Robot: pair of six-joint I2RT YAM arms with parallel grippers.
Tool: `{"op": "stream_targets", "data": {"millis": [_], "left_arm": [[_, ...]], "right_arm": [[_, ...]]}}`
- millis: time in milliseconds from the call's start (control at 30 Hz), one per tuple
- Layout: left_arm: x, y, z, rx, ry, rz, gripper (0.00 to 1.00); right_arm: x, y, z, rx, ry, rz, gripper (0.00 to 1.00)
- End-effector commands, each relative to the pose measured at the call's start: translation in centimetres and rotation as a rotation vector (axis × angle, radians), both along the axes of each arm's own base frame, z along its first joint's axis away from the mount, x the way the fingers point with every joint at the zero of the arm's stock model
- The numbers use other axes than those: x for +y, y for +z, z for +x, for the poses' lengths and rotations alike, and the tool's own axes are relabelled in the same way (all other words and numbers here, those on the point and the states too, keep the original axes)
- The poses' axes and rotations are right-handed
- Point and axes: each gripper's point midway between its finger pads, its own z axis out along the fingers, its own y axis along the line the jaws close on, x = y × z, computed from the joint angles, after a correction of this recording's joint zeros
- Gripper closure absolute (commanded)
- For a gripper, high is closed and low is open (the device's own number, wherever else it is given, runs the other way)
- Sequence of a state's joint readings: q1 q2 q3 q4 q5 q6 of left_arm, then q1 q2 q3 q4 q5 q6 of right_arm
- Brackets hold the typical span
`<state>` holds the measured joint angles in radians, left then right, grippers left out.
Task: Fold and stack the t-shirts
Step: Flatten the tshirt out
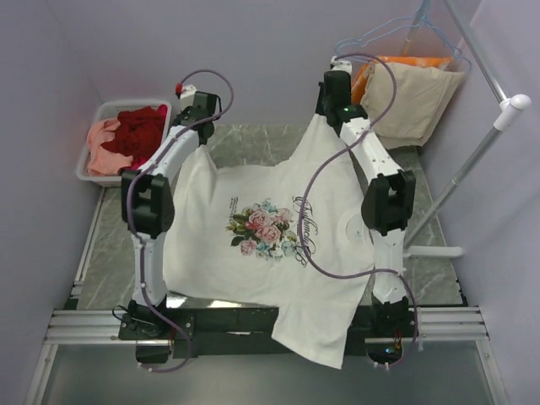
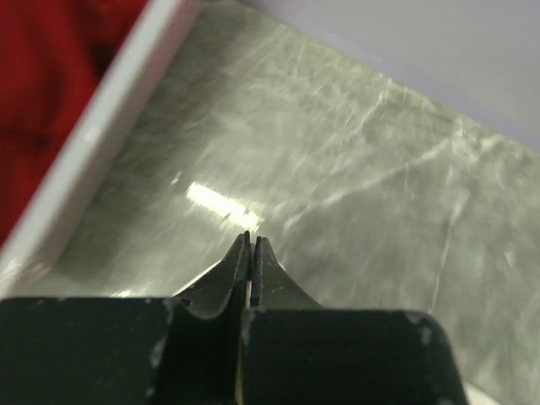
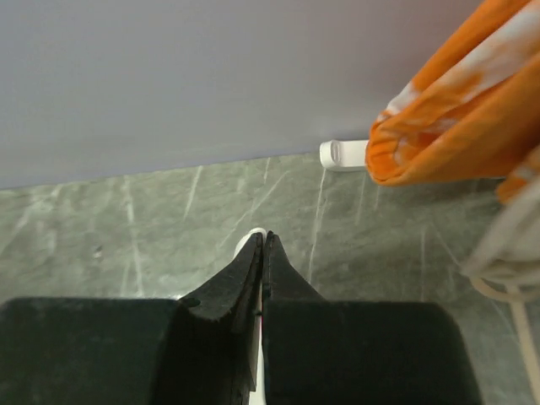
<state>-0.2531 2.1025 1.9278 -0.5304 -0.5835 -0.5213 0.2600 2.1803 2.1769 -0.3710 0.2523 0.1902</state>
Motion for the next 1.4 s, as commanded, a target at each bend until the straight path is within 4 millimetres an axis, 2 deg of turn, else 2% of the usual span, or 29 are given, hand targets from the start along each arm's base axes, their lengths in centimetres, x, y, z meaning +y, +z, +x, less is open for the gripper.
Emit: {"op": "stream_targets", "data": {"millis": [0, 33, 67, 100, 133, 167, 200, 233, 267, 300, 367, 433, 467, 500, 567, 633, 767, 800, 933, 967, 1067, 1100, 1133, 1167, 1200, 1233, 1267, 1367], "left_arm": [[0.3, -0.1, 5.7, -0.097, 0.134, -0.018, 0.99], [0.2, -1.0, 6.2, -0.086, 0.138, -0.016, 0.99], [-0.1, -1.7, 7.3, -0.100, 0.150, -0.024, 0.99], [0.2, -1.9, 7.4, -0.110, 0.176, -0.015, 0.99], [0.3, -2.3, 7.6, -0.113, 0.176, -0.025, 0.99], [0.1, -3.8, 7.8, -0.110, 0.150, -0.030, 0.93], [0.1, -2.6, 7.7, -0.136, 0.143, -0.043, 0.81], [0.2, -2.7, 7.5, -0.137, 0.137, -0.036, 0.63], [0.3, -2.3, 7.3, -0.161, 0.132, -0.040, 0.29], [0.4, -2.1, 7.1, -0.171, 0.136, -0.038, 0.16], [0.6, -1.6, 6.8, -0.190, 0.124, -0.033, 0.00], [0.9, -1.0, 6.7, -0.204, 0.136, -0.022, 0.01], [1.1, -0.4, 6.7, -0.214, 0.145, -0.019, 0.01], [1.2, -0.2, 6.7, -0.217, 0.153, -0.017, 0.01], [1.3, 0.8, 6.6, -0.235, 0.154, -0.019, 0.01], [1.5, 1.5, 6.2, -0.240, 0.169, -0.023, 0.01], [1.8, 3.0, 4.6, -0.240, 0.163, -0.028, 0.00], [1.2, 2.9, 4.5, -0.224, 0.125, -0.042, 0.01], [-0.8, 0.5, 3.2, -0.064, 0.001, -0.063, 0.01], [-0.9, -1.2, 2.3, 0.007, -0.008, -0.054, 0.00], [-2.0, -4.9, 1.4, 0.097, -0.062, -0.085, 0.00], [-2.3, -5.8, 1.4, 0.117, -0.077, -0.096, 0.00], [-2.6, -5.7, 1.9, 0.111, -0.076, -0.113, 0.00], [-2.8, -7.7, 1.9, 0.155, -0.076, -0.117, 0.01], [-3.1, -8.4, 2.1, 0.169, -0.082, -0.125, 0.01], [-3.3, -8.1, 2.8, 0.153, -0.075, -0.141, 0.01], [-3.6, -10.0, 2.9, 0.186, -0.080, -0.149, 0.03], [-4.1, -11.7, 3.3, 0.199, -0.079, -0.172, 0.07]], "right_arm": [[-1.9, 7.0, 3.3, -0.220, -0.080, 0.070, 1.00], [-1.9, 6.7, 3.9, -0.223, -0.087, 0.080, 1.00], [-2.4, 5.2, 4.9, -0.212, -0.109, 0.071, 1.00], [-2.8, 6.0, 5.3, -0.246, -0.127, 0.084, 0.99], [-3.1, 5.9, 5.5, -0.256, -0.140, 0.085, 0.79], [-3.4, 6.3, 5.4, -0.269, -0.146, 0.089, 0.64], [-3.6, 5.8, 5.5, -0.273, -0.150, 0.099, 0.45], [-3.7, 5.9, 5.4, -0.278, -0.150, 0.102, 0.18], [-3.7, 6.8, 5.0, -0.292, -0.146, 0.103, 0.08], [-3.9, 6.6, 4.8, -0.284, -0.148, 0.091, 0.01], [-4.1, 7.5, 4.3, -0.289, -0.153, 0.078, 0.00], [-4.4, 7.4, 3.9, -0.277, -0.158, 0.063, 0.00], [-4.6, 8.3, 3.3, -0.287, -0.159, 0.060, 0.00], [-4.6, 7.7, 3.1, -0.268, -0.158, 0.055, 0.00], [-4.5, 7.9, 2.2, -0.248, -0.139, 0.056, 0.00], [-3.8, 6.8, 1.0, -0.184, -0.116, 0.062, 0.00], [-3.3, 3.6, -2.8, -0.049, -0.104, 0.022, 0.00], [-3.3, 2.4, -3.8, 0.000, -0.107, 0.022, 0.00], [-3.1, -2.7, -7.8, 0.198, -0.127, 0.051, 0.03], [-3.3, -4.6, -9.1, 0.253, -0.134, 0.053, 0.03], [-3.1, -8.3, -11.9, 0.347, -0.136, 0.099, 0.05], [-2.5, -8.7, -12.1, 0.352, -0.123, 0.129, 0.05], [-2.4, -9.0, -12.5, 0.364, -0.119, 0.141, 0.05], [-2.2, -9.6, -12.9, 0.383, -0.112, 0.150, 0.05], [-1.9, -9.8, -13.1, 0.394, -0.105, 0.156, 0.07], [-1.6, -10.3, -13.2, 0.413, -0.100, 0.163, 0.07], [-1.5, -10.5, -13.4, 0.427, -0.099, 0.163, 0.08], [-0.7, -11.4, -13.7, 0.456, -0.087, 0.164, 0.09]]}}
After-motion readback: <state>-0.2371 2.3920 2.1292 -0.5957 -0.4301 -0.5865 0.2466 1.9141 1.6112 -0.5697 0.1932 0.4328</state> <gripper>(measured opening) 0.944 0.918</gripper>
